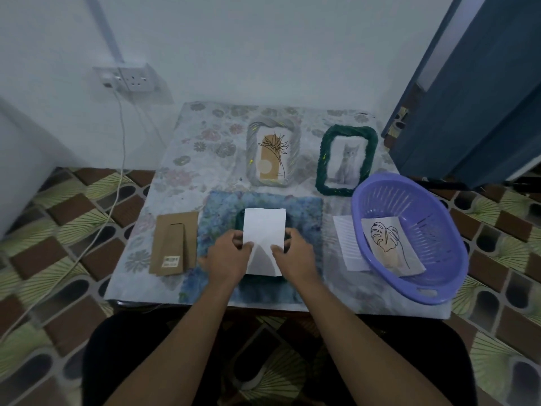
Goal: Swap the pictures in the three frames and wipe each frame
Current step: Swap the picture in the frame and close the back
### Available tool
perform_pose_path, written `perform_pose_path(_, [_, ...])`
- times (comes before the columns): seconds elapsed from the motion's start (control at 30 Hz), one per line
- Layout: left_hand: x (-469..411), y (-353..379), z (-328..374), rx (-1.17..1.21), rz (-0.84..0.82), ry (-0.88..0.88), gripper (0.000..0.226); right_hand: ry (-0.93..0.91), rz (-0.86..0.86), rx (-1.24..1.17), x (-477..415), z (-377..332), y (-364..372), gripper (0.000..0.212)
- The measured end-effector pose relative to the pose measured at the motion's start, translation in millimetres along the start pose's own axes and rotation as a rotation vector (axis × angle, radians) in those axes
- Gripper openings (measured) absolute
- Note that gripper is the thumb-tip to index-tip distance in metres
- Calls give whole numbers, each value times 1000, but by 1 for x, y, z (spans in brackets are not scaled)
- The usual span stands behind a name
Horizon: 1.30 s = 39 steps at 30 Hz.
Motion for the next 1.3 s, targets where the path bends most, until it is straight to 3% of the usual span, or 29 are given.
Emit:
perform_pose_path(0.13, [-4, 3, -1, -110, 42, 7, 19, 1, -16, 116, -7, 3, 2, 53])
perform_pose_path(0.27, [-2, 0, 0, -336, 81, -3, 42, 2, -29, 296, -6, 8, 1, 60])
perform_pose_path(0.63, [-13, 8, -16, -300, 57, 0, 31, 8, -26, 342, -6, 10, 7, 45])
perform_pose_path(1.07, [-9, 8, -13, -265, 63, -38, 27, 32, -53, 266, -8, 9, 6, 45])
perform_pose_path(1.3, [-11, 0, -10, -125, 46, -11, 51, 36, -20, 209, -3, -6, 5, 43])
Point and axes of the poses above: each hand's wrist, its own x-axis away from the middle knuckle, its own y-axis out of the palm, z = x × y, the point moved 3 cm from there along -x, towards the middle knuckle, and after that the axes turned 8 degrees about -y, right-handed, at the moved point
